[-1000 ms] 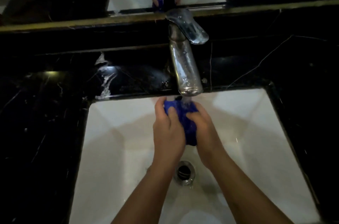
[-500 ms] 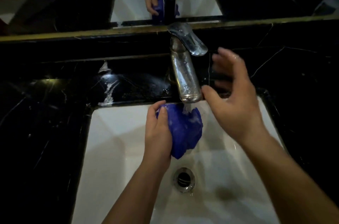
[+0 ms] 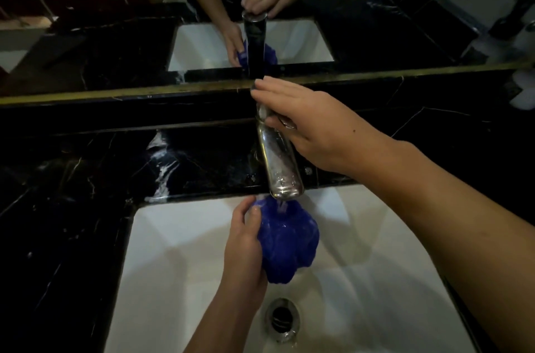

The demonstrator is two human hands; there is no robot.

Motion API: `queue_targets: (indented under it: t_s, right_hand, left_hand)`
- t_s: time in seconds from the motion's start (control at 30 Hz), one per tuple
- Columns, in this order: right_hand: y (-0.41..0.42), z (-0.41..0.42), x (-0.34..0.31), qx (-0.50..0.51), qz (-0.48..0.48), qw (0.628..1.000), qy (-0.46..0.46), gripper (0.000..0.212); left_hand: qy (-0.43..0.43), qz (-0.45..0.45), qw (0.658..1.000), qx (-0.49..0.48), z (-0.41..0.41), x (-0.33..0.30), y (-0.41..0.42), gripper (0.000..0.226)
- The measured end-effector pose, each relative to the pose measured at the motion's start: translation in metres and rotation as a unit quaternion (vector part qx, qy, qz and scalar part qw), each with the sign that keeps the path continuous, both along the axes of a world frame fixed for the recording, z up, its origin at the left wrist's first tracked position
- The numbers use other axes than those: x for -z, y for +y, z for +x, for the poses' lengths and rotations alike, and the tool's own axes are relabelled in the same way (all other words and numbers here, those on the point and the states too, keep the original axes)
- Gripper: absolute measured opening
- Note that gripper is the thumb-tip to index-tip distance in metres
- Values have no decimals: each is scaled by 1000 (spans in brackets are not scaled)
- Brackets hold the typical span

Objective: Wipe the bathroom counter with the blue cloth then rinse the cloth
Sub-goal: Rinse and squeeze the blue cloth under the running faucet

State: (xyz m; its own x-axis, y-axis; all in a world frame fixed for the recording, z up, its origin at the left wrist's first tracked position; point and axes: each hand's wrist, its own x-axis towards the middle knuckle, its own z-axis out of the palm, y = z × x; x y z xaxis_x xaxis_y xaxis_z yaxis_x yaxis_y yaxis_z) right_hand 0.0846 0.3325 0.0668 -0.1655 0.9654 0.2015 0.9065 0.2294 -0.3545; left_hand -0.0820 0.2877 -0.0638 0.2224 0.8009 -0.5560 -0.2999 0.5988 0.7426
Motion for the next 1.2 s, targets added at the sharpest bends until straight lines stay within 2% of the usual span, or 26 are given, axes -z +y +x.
queue_targets:
  t_s: [0.5,0.97,1.2]
  right_hand:
    - [3,1,-5,-3,-7,999,33,48]
    - [-1,-1,9,-7,28,999,27,47]
    - [0,0,7,-12,27,999,43,46]
  left_hand:
    - [6,10,1000,0,6,-20,-7,36]
    - [-9,-5,999,-38,5,-19,-10,36]
    - [8,8,1000,-17,4,-17,-8,35]
